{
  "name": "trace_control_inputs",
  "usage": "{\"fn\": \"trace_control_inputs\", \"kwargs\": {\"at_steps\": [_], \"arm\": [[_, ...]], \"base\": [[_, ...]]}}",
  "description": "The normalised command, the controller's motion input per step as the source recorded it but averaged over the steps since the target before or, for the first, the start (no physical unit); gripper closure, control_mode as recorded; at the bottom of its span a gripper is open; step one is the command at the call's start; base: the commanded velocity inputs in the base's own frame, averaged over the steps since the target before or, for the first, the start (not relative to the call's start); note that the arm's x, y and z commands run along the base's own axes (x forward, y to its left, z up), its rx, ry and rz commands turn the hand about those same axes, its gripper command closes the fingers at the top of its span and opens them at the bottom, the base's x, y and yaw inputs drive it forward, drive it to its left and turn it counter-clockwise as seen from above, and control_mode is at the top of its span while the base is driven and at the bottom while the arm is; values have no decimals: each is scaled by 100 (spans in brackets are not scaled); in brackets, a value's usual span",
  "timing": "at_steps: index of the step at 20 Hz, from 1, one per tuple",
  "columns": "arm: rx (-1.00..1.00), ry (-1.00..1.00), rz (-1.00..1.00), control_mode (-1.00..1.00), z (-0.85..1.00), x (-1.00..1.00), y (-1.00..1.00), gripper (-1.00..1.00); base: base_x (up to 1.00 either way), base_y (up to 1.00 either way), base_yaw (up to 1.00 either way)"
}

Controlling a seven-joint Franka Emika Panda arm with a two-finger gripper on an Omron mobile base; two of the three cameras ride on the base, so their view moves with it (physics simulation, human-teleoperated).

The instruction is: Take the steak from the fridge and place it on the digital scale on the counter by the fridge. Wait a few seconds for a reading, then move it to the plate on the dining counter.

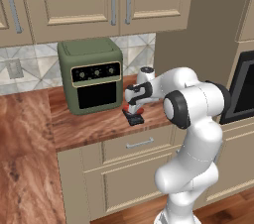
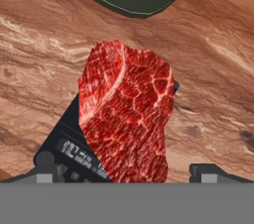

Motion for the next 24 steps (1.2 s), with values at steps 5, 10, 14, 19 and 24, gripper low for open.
{"fn": "trace_control_inputs", "kwargs": {"at_steps": [5,10,14,19,24], "arm": [[0,0,0,-100,-10,0,0,-100],[0,0,0,-100,-15,0,0,-100],[0,0,0,-100,-13,1,0,-100],[0,0,0,-100,-8,16,0,-100],[0,0,0,-100,-4,28,0,-100]], "base": [[0,0,0],[0,0,0],[0,0,0],[0,0,0],[0,0,0]]}}
